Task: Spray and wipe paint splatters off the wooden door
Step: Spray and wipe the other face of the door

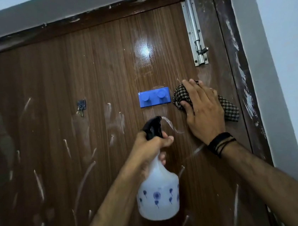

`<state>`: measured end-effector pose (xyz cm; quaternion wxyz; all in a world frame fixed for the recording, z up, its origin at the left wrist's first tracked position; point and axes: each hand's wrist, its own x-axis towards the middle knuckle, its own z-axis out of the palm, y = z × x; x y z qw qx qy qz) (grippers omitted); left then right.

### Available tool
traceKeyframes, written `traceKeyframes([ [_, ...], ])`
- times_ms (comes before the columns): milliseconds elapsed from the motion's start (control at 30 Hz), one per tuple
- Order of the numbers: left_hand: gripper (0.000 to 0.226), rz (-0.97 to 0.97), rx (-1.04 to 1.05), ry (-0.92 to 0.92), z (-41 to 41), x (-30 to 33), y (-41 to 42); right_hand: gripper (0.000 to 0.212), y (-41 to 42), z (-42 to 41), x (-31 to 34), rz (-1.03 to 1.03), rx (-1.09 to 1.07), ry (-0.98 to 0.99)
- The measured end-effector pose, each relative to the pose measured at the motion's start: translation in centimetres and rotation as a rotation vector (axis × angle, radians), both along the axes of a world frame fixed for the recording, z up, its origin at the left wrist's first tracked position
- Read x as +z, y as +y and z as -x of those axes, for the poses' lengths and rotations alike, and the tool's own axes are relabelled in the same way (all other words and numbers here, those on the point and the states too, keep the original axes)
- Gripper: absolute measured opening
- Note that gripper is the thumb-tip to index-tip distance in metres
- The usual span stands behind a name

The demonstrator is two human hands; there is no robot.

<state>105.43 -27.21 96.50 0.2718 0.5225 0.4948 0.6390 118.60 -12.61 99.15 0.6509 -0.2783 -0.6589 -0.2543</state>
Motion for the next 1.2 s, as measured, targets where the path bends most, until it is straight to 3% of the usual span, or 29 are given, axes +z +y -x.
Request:
traceKeyframes([
  [133, 0.012, 0.039, -0.01, -0.002, 0.2, -1.9, 1.2, 0.051, -0.5, 0.7, -2.0, 0.001, 0.045, 0.014],
  [333, 0.011, -0.003, 0.017, 0.002, 0.0, -2.4, 1.1, 0.05, -0.7, 2.0, -6.9, -0.047, 0.05, -0.144],
  [567, 0.015, -0.045, 0.059, -0.001, 2.3, -1.9, -0.8, 0.039, -2.3, 4.9, -3.4, -0.01, 0.06, 0.156],
  [733, 0.015, -0.059, 0.105, -0.053, 4.5, -1.7, -2.3, 0.049, -3.9, 9.9, -5.8, -0.143, 0.035, -0.182],
  [867, 0.016, -0.053, 0.143, -0.073, 6.2, -1.7, -2.9, 0.05, -4.0, 10.0, -3.7, -0.163, 0.02, -0.112],
  [1033, 0.017, -0.047, 0.136, -0.103, 8.6, -2.7, -4.0, 0.027, -4.1, 10.5, -3.3, -0.143, 0.053, 0.036],
  [1200, 0.017, -0.036, 0.126, -0.112, 11.1, -3.6, -5.2, 0.028, -5.0, 12.8, -8.9, -0.231, 0.074, -0.285],
])
